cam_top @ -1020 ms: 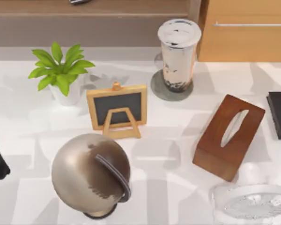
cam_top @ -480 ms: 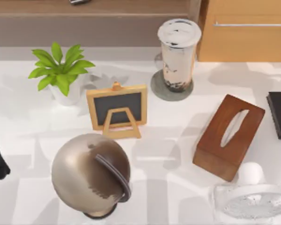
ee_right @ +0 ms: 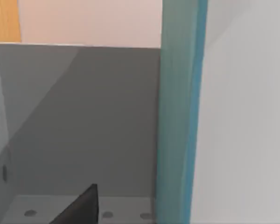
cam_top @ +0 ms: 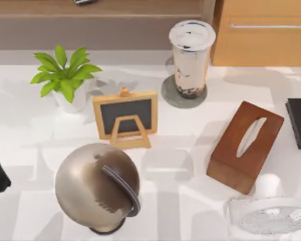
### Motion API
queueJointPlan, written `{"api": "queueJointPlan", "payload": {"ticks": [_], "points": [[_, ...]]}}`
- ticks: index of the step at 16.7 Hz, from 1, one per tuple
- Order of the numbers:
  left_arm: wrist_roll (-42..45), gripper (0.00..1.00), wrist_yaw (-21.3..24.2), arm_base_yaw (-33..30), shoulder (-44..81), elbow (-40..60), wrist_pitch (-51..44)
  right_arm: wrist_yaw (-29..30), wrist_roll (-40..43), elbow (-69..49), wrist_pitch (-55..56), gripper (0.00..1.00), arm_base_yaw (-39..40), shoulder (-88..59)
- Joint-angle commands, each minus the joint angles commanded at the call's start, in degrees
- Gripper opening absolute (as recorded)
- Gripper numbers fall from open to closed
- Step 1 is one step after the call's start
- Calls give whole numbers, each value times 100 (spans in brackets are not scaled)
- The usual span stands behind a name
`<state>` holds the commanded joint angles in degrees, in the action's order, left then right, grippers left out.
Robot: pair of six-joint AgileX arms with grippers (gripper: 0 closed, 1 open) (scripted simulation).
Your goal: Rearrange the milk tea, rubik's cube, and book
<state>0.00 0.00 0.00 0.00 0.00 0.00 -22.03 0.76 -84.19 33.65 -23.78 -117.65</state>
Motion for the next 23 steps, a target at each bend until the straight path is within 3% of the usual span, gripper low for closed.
{"api": "queueJointPlan", "payload": {"ticks": [7, 20, 23], "points": [[0, 100, 0, 0, 0, 0, 0, 65, 3, -414, -144, 100, 62, -273], [0, 100, 0, 0, 0, 0, 0, 65, 3, -414, -144, 2, 62, -273], [0, 100, 0, 0, 0, 0, 0, 65, 3, -414, -144, 0, 62, -273]]}}
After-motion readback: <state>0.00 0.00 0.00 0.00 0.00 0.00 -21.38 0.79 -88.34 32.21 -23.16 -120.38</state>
